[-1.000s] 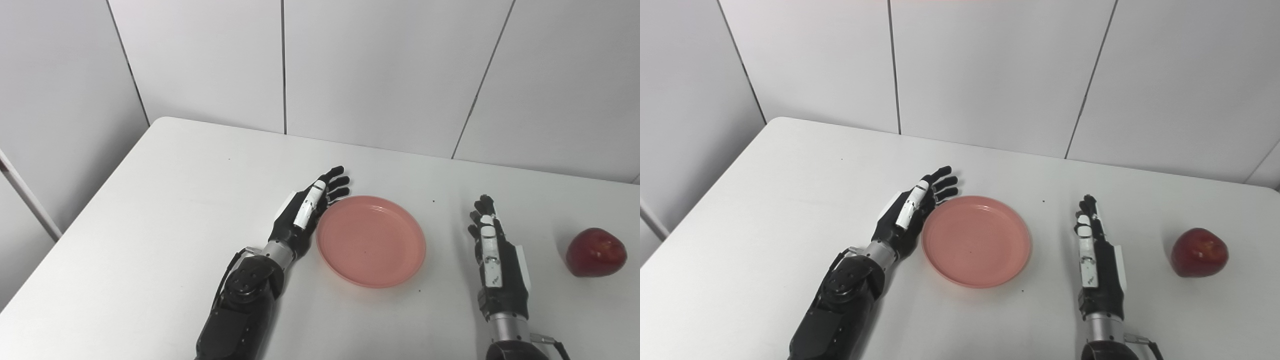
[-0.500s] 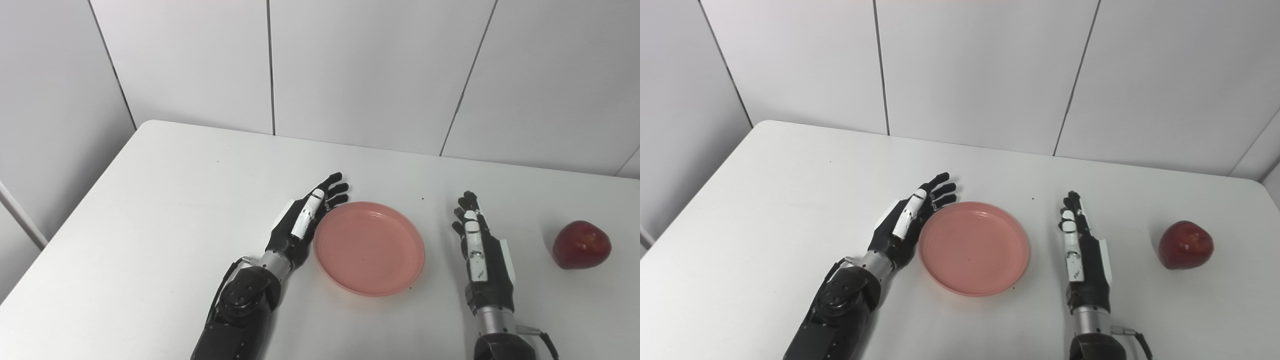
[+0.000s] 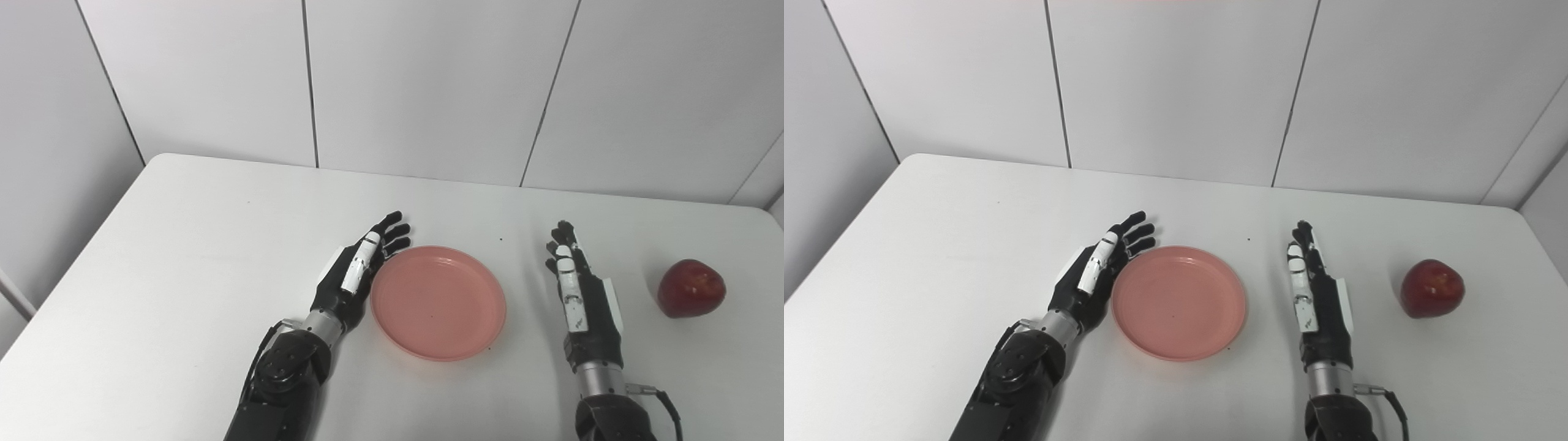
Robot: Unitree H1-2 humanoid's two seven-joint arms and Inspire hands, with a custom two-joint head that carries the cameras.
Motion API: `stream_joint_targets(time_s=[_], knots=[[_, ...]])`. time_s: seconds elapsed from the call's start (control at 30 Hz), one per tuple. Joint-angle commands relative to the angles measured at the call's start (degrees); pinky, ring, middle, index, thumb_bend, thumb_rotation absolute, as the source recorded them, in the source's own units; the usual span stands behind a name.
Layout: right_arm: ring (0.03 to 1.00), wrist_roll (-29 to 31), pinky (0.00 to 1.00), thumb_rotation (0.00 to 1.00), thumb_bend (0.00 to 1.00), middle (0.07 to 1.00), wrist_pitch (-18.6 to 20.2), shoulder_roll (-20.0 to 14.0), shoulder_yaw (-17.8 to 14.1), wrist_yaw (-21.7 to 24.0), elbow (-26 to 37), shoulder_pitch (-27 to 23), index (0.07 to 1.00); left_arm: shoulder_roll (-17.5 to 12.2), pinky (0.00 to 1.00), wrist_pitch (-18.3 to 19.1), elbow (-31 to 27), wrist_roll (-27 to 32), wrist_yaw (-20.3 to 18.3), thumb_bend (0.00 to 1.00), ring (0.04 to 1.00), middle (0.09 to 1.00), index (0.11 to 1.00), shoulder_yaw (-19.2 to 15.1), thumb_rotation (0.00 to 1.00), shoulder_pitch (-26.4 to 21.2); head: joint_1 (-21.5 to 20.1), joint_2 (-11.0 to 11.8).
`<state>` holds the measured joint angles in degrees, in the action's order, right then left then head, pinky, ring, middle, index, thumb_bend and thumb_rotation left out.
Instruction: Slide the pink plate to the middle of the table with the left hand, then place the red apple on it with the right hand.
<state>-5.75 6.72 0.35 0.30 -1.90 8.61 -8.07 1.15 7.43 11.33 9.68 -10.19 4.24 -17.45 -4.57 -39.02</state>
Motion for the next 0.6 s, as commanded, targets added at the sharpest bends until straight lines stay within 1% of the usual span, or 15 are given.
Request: stream_joint_targets(time_s=[0.0,0.1,0.2,0.27,0.3,0.37,0.4,0.57], knots=[[0.941,-1.0,0.93,1.0,0.28,0.951,1.2,-0.8,0.2,0.2,3.6,-2.3,0.957,0.3,0.88,2.8,1.4,0.0,0.7,0.34,0.898,0.907,0.897,-0.5,1.0,1.7,0.1,0.0],[0.936,-2.3,0.91,1.0,0.28,0.948,3.2,-1.7,0.1,0.2,6.1,-2.9,0.957,0.2,0.89,2.4,1.6,0.5,0.2,0.34,0.908,0.916,0.904,-0.7,1.0,1.8,-0.7,0.0],[0.923,-3.4,0.87,1.0,0.29,0.94,4.1,-2.2,0.0,0.0,7.6,-3.3,0.95,0.1,0.9,2.0,2.0,0.6,-0.2,0.34,0.913,0.92,0.906,-1.0,1.0,1.8,-1.8,0.0],[0.924,-3.6,0.88,1.0,0.31,0.94,5.0,-2.4,-0.1,0.2,9.0,-3.5,0.949,0.1,0.9,1.8,2.3,0.6,-0.4,0.35,0.914,0.921,0.907,-1.1,1.0,1.8,-2.7,0.0],[0.929,-3.6,0.9,1.0,0.32,0.942,5.7,-2.5,-0.2,0.2,9.8,-3.7,0.951,0.1,0.9,1.7,2.3,0.7,-0.4,0.35,0.913,0.92,0.906,-1.3,1.0,1.8,-3.5,-0.1],[0.935,-3.8,0.94,1.0,0.33,0.943,7.1,-2.5,-0.3,0.2,11.1,-4.0,0.95,0.1,0.9,1.8,2.3,0.9,-0.4,0.36,0.912,0.918,0.903,-1.5,1.0,1.9,-3.7,-0.1],[0.933,-4.7,0.95,1.0,0.34,0.94,7.5,-2.8,-0.2,0.0,11.7,-4.4,0.946,0.0,0.9,1.8,2.2,1.2,-0.6,0.36,0.913,0.919,0.904,-1.7,1.0,2.0,-4.4,-0.2],[0.928,-7.6,0.93,1.0,0.37,0.933,9.1,-3.6,-0.5,-0.5,13.6,-6.1,0.936,-0.4,0.91,2.0,2.2,2.0,-1.3,0.36,0.914,0.919,0.903,-2.4,1.0,2.0,-5.8,-0.2]])
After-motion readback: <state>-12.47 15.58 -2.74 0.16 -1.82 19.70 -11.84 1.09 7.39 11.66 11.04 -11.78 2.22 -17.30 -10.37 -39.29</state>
